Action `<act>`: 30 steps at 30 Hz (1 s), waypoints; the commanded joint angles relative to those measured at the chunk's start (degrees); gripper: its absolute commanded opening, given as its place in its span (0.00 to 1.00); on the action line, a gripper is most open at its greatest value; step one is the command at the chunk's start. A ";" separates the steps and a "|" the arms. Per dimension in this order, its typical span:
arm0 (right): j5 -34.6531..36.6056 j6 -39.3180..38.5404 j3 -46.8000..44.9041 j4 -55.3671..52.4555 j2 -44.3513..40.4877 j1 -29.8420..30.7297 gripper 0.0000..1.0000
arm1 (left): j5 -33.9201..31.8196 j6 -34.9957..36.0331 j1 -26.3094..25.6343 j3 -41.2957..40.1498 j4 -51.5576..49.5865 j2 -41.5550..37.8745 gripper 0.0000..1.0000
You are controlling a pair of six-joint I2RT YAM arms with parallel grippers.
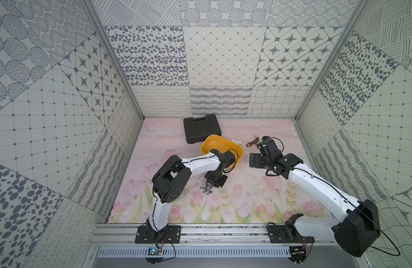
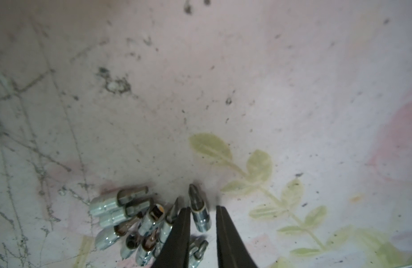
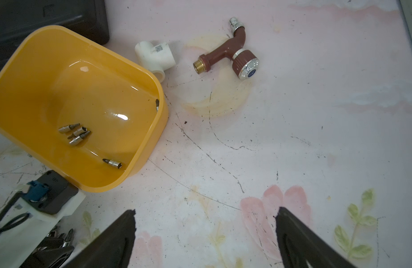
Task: Put the bit on the desktop into the storage box
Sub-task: Pick up the screwdriver bit from the center of the board.
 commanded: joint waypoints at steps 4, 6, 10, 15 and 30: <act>0.07 1.00 0.19 1.49 -0.03 -0.18 0.97 | -0.03 -0.10 -0.54 0.14 -0.71 1.05 0.20; 0.08 0.96 0.24 1.45 -0.14 -0.17 0.97 | -0.10 -0.11 -0.55 0.19 -0.64 1.16 0.18; 0.17 0.99 0.14 1.45 -0.25 -0.17 0.97 | -0.22 -0.05 -0.55 0.14 -0.60 1.08 0.15; 0.25 0.95 0.19 1.46 -0.23 -0.24 0.97 | -0.41 -0.11 -0.62 0.05 -0.23 0.12 0.14; 0.17 0.67 0.56 1.47 -0.01 -0.26 0.97 | -1.13 0.34 -0.57 0.42 -0.40 -5.24 0.11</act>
